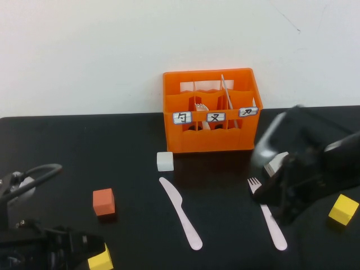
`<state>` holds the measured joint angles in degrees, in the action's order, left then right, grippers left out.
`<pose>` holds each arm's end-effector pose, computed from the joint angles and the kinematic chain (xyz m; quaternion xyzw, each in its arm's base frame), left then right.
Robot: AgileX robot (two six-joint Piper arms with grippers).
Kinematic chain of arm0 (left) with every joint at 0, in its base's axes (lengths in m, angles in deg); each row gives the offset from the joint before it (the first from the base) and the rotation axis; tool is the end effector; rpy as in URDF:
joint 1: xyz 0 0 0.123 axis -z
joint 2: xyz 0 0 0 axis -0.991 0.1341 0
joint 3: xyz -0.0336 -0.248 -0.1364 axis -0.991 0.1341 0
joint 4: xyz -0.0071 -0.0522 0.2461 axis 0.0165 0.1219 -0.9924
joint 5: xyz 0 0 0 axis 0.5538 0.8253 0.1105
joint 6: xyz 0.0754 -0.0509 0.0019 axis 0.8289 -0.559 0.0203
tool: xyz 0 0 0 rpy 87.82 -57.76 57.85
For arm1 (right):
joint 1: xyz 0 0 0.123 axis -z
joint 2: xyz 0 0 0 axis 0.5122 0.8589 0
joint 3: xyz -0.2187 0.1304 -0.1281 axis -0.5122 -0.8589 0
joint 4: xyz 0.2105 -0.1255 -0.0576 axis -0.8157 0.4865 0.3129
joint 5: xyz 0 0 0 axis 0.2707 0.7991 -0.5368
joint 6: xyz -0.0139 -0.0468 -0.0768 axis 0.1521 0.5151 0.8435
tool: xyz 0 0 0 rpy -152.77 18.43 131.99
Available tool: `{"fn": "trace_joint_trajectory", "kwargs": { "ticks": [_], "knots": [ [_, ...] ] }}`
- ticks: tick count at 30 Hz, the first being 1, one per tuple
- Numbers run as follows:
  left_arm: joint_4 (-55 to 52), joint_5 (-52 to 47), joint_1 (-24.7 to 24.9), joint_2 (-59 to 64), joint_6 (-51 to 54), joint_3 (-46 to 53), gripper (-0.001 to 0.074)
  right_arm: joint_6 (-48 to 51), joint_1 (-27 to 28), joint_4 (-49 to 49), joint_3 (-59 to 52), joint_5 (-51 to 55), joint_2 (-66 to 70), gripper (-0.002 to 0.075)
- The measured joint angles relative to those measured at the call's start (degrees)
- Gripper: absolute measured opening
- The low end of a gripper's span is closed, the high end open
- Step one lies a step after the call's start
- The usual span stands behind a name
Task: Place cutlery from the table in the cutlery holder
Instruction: Pick up the fork
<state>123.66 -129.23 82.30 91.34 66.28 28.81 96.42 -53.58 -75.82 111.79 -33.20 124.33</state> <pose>0.1570 -0.0540 0.2433 -0.0719 0.8928 -0.3544 0.2687 0.2729 0.1510 0.2248 -0.4374 0.8370 0.1719 0.2803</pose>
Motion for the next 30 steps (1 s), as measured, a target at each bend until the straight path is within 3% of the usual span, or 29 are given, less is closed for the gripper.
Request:
{"fn": "trace_joint_trajectory", "kwargs": {
  "ticks": [4, 8, 15, 19, 23, 30],
  "knots": [
    [2.39, -0.17, 0.00, 0.00, 2.71, -0.05, -0.0001, -9.80, -4.71, 13.18, 4.20, 2.46, 4.44, -0.0002],
    [2.66, 0.95, 0.00, 0.00, 3.75, -0.05, -0.0001, -17.22, -6.01, 23.32, 7.79, 4.51, 8.02, -0.0002],
    [2.80, 0.34, 0.00, 0.00, 4.58, -0.05, -0.0001, -15.48, -6.12, 31.25, 8.99, 2.54, 10.59, -0.0002],
    [2.80, -0.05, 0.00, 0.00, 4.83, -0.05, -0.0001, -27.35, -5.54, 32.35, 9.24, -1.89, 11.93, 0.0006],
    [2.42, -0.05, 0.00, 0.00, 4.92, -0.05, -0.0001, -37.51, -4.90, 32.89, 10.58, -2.89, 13.49, 0.0104],
    [2.02, -0.46, 0.00, 0.00, 5.05, -0.05, -0.0001, -45.55, -4.76, 33.31, 11.11, -0.60, 16.97, 0.0376]
  ]
}}
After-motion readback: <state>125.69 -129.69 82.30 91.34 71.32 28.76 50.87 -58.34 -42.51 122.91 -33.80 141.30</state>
